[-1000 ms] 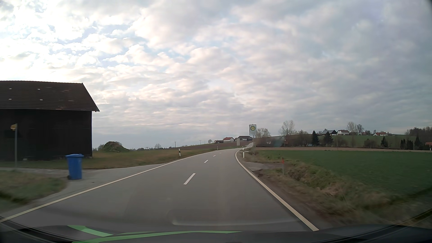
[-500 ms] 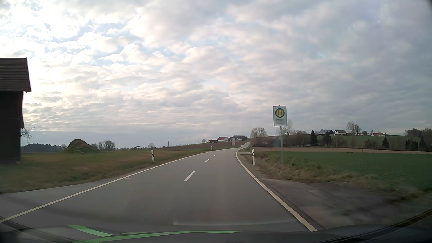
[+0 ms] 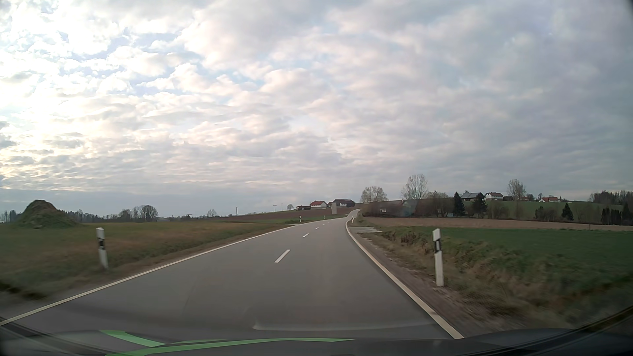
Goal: Follow the waypoints while adhering to traffic rules and regulations
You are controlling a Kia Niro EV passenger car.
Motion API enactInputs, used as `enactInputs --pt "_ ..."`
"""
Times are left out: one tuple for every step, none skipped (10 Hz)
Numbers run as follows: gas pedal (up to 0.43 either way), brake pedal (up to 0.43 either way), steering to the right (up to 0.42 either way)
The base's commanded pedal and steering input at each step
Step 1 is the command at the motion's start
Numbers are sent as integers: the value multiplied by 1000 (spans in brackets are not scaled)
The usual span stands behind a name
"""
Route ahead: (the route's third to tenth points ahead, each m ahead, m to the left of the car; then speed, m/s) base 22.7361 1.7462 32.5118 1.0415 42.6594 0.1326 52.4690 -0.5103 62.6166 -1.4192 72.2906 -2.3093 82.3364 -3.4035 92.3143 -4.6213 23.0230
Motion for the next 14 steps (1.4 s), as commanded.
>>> enactInputs --pt "248 0 12" --pt "248 0 12" --pt "248 0 12" --pt "248 0 12" --pt "248 0 12" --pt "248 0 12" --pt "248 0 12" --pt "248 0 12" --pt "248 0 12" --pt "248 0 12" --pt "248 0 12" --pt "248 0 12" --pt "248 0 11" --pt "248 0 11"
